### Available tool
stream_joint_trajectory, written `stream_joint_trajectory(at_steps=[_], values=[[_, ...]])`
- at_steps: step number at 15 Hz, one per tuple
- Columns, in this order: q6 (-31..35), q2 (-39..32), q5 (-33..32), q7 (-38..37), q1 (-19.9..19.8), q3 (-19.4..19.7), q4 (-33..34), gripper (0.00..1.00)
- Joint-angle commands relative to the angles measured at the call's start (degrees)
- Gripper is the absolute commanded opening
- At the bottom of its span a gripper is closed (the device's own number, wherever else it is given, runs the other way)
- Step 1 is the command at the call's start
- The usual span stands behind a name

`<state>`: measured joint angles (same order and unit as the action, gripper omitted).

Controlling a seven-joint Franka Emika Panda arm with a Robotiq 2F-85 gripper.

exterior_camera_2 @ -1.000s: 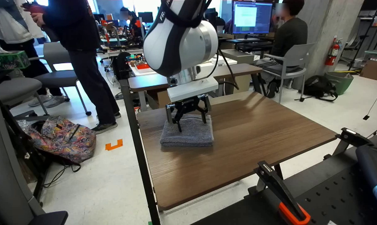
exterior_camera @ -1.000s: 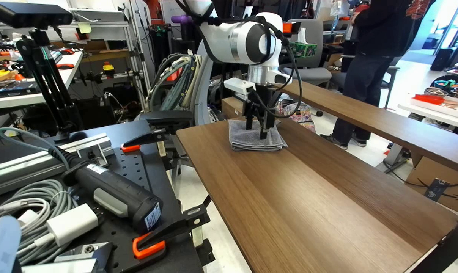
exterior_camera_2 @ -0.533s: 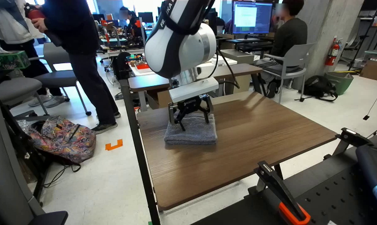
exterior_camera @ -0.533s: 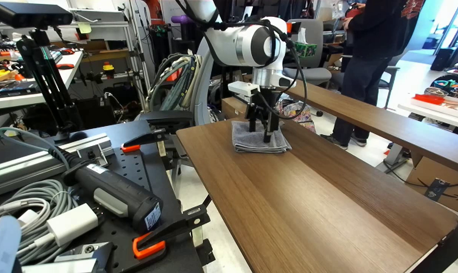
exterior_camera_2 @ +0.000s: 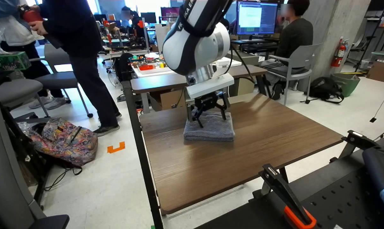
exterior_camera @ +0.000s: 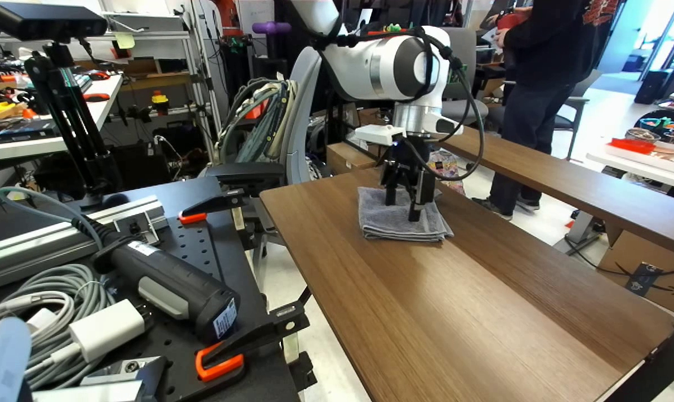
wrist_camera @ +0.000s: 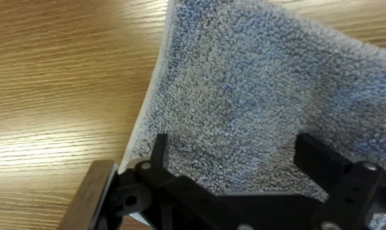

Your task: Slide the cloth to the right on the desk

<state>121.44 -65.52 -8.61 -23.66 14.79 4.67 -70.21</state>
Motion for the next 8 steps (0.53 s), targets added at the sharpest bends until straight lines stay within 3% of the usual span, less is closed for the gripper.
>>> stream_joint_trajectory(at_steps=[1, 8], values=[[-4.6, -2.4, 1.3, 3.6, -3.8, 0.1, 4.6, 1.0], [-11.2, -4.3, 4.4, 8.9, -12.9, 0.0, 10.1, 1.0]])
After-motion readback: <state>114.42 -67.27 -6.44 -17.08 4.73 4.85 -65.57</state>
